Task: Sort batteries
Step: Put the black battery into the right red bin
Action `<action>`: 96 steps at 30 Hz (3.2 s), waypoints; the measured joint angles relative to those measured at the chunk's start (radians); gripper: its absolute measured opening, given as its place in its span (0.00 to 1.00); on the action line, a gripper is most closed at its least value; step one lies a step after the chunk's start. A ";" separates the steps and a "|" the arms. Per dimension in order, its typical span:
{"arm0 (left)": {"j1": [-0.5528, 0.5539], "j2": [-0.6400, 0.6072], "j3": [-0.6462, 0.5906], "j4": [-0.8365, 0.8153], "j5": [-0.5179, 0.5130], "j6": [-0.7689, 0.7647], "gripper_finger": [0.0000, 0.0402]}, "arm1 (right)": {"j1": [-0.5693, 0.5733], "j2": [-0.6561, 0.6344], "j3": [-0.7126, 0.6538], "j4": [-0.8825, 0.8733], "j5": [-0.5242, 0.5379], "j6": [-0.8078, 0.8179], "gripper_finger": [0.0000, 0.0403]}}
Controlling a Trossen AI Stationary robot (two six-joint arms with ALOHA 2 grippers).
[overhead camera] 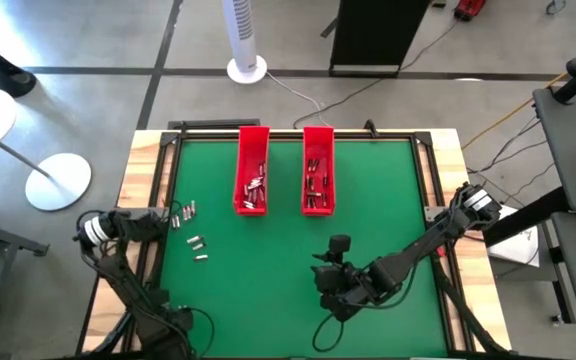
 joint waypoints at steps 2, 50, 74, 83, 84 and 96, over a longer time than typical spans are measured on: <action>0.011 0.000 0.000 0.003 0.000 0.000 0.64 | 0.000 0.000 0.000 0.001 0.000 -0.006 0.36; 0.098 0.002 0.052 -0.043 -0.007 0.057 0.64 | 0.000 0.001 -0.005 0.008 0.000 -0.013 0.37; 0.023 -0.003 0.027 0.062 -0.074 0.067 0.64 | -0.004 0.001 -0.013 0.019 -0.002 -0.004 0.40; 0.007 -0.018 0.022 0.014 -0.094 0.079 0.64 | -0.004 0.001 -0.013 0.020 -0.002 -0.004 0.39; 0.007 -0.018 0.018 0.022 -0.106 0.075 0.64 | -0.004 0.001 -0.013 0.020 -0.002 -0.004 0.39; 0.008 -0.016 -0.065 0.127 -0.083 0.029 0.64 | -0.004 0.001 -0.013 0.022 -0.002 -0.010 0.43</action>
